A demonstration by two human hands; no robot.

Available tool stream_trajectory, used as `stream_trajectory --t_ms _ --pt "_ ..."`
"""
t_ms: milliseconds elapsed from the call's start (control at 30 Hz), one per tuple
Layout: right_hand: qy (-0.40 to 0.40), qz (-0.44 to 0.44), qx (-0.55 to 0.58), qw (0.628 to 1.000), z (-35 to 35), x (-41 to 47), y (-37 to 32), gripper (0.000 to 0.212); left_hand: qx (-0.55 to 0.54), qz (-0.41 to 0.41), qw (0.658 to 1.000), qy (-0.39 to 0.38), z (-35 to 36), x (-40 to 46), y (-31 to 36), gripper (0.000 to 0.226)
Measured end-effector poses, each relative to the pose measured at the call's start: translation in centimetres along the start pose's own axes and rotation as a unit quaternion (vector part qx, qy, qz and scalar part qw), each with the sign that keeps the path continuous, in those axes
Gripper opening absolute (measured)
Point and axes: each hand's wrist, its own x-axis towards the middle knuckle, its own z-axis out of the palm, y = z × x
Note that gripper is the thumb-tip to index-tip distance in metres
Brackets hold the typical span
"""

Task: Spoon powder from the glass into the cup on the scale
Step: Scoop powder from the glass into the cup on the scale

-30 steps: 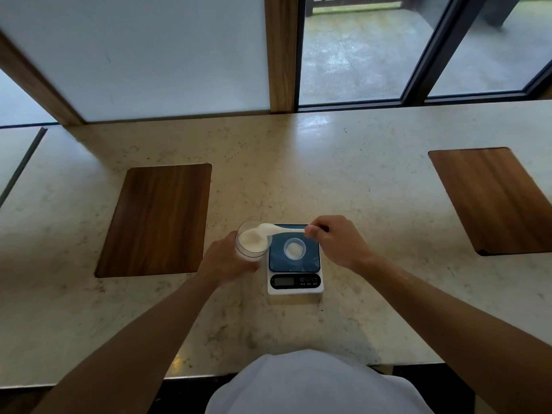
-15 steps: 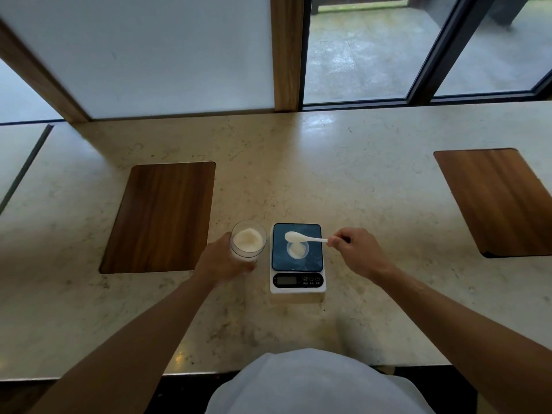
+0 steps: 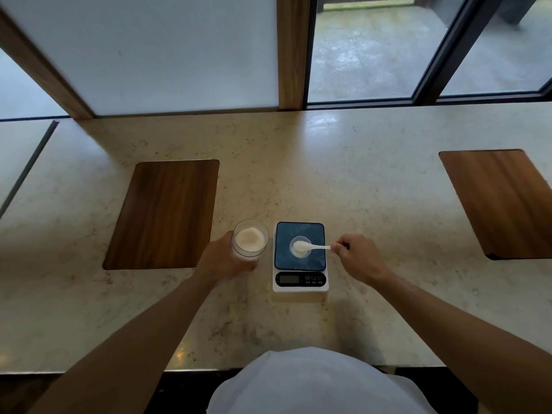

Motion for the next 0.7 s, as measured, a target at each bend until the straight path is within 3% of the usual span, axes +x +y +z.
stream_trajectory --t_ms 700 --pt "0.051 -0.107 -0.033 0.992 -0.7 -0.2 -1.0 0.019 0.012 0.004 1.000 -0.004 0.2 0.3 0.9 0.084"
